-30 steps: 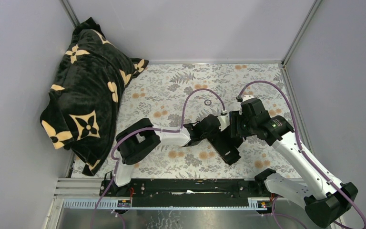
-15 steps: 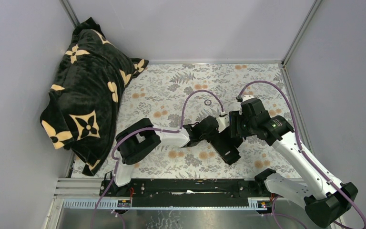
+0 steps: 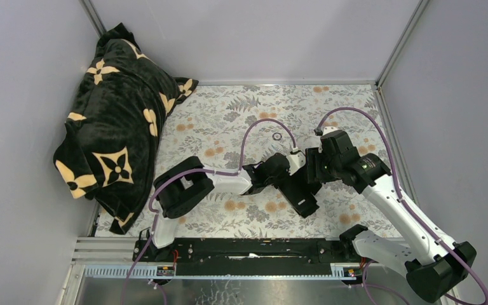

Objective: Fold the paper box
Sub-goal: Fold the paper box at the center of the board.

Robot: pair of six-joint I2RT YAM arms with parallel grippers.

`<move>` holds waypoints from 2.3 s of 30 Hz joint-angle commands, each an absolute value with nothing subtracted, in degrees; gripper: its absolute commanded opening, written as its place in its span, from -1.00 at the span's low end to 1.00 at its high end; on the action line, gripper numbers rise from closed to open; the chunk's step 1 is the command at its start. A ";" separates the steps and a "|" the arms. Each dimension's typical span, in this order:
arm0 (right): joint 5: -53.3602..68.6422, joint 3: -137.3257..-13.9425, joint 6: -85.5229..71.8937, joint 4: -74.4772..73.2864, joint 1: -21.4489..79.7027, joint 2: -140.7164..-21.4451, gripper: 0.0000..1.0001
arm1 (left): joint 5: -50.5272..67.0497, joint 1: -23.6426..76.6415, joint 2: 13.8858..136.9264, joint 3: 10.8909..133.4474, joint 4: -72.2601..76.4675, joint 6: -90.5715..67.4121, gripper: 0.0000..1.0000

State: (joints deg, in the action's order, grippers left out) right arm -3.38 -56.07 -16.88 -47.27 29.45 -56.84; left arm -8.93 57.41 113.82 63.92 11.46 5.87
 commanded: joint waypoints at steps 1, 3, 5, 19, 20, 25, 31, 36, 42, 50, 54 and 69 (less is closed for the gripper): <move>-2.55 -57.61 -15.92 -45.95 29.26 -57.00 0.26 | -8.22 56.70 112.06 63.76 10.81 5.43 -0.39; -2.51 -57.58 -15.91 -45.97 29.23 -57.04 0.26 | -7.83 56.48 112.10 63.83 10.66 5.22 -0.46; -2.51 -57.57 -15.91 -45.92 29.26 -57.10 0.26 | -7.46 56.28 112.00 63.93 10.47 5.10 -0.54; -2.90 -57.66 -16.06 -46.12 29.27 -56.65 0.26 | -14.14 57.96 112.02 65.04 8.05 7.21 -1.00; -2.90 -57.66 -16.00 -46.11 29.27 -56.61 0.26 | -14.87 58.31 112.20 65.19 7.82 7.53 -1.00; -3.72 -58.04 -16.11 -46.97 29.22 -56.07 0.26 | -19.20 60.31 113.33 65.45 7.91 8.99 -1.00; -5.44 -60.38 -16.44 -49.31 29.27 -54.55 0.27 | -26.69 62.98 114.61 64.77 9.47 10.95 -1.00; -5.47 -61.83 -16.35 -50.31 29.20 -53.99 0.27 | -30.69 64.09 114.36 63.45 11.76 12.24 -1.00; -5.51 -62.27 -16.29 -50.69 29.26 -53.57 0.28 | -35.96 65.93 116.05 63.26 13.26 15.03 -1.00; -5.92 -62.76 -16.26 -51.18 29.26 -53.35 0.28 | -39.84 67.38 117.41 62.76 14.90 17.36 -1.00; -6.14 -63.27 -16.28 -51.51 29.18 -53.35 0.29 | -40.83 67.71 117.45 62.31 15.56 17.86 -1.00; -6.19 -63.71 -15.92 -51.55 29.26 -54.03 0.29 | -43.24 68.55 117.24 61.49 17.95 19.71 -1.00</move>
